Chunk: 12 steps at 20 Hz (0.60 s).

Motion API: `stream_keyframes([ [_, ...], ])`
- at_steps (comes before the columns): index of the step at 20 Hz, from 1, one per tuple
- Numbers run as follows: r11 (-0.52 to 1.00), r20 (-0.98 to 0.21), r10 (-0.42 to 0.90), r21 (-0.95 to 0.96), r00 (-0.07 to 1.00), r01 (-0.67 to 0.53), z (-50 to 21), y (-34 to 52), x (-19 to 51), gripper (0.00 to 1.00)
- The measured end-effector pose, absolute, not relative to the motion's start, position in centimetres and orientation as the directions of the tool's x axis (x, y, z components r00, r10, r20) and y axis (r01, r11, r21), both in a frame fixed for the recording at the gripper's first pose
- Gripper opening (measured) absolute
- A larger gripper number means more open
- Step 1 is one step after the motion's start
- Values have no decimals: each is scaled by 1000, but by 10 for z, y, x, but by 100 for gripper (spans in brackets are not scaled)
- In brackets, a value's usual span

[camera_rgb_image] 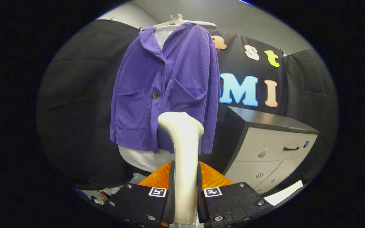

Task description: Iron the clothes twice with a garment steamer, once on the left side and once on the right side.

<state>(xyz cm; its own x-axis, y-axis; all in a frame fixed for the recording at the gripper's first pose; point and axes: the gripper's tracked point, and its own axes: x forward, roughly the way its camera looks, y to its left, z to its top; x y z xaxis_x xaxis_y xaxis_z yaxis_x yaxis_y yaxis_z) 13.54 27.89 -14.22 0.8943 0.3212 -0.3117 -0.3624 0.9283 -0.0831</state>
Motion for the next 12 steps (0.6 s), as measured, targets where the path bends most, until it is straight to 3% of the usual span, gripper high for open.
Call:
stream_keyframes([
  [12, 891, 19, 444, -114, 896, -440, 62, 377, 168, 28],
])
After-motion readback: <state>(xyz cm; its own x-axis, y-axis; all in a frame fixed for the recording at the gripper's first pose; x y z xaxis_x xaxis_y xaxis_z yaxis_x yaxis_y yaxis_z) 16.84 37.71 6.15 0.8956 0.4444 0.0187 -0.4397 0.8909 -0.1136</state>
